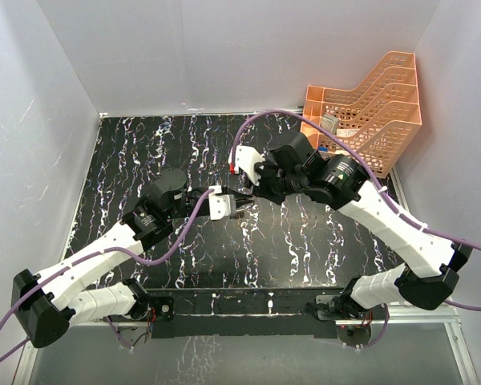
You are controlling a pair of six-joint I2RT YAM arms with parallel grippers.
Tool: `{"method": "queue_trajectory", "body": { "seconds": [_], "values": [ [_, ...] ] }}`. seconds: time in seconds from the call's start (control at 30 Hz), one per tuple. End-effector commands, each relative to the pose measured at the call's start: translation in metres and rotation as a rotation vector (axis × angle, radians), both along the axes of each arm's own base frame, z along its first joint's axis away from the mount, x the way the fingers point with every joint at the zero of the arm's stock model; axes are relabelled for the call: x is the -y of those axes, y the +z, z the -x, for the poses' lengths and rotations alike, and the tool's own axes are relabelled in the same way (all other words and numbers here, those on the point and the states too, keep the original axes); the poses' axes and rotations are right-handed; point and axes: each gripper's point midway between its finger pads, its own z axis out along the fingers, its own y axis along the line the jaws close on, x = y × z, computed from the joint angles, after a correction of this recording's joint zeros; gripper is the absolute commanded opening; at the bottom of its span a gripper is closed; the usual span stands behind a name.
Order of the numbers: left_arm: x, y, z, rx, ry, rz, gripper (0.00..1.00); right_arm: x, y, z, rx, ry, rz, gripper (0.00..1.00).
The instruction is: Remove the keys from the keyring
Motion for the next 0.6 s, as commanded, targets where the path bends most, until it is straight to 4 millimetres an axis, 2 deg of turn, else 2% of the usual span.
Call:
{"method": "queue_trajectory", "body": {
  "seconds": [0.0,0.1,0.33,0.57],
  "values": [
    [0.005,0.053,0.060,0.083,-0.282,0.129,0.00,-0.027,0.034,0.000,0.102,0.165,-0.107,0.00],
    [0.005,0.060,0.070,0.081,-0.338,0.146,0.00,-0.032,0.034,0.011,0.085,0.227,-0.139,0.00],
    [0.008,0.068,0.079,0.075,-0.398,0.180,0.00,-0.040,0.023,0.013,0.047,0.252,-0.141,0.00],
    [0.009,0.073,0.082,0.074,-0.420,0.232,0.00,-0.050,-0.002,0.012,-0.024,0.264,-0.113,0.00]
  ]
}}
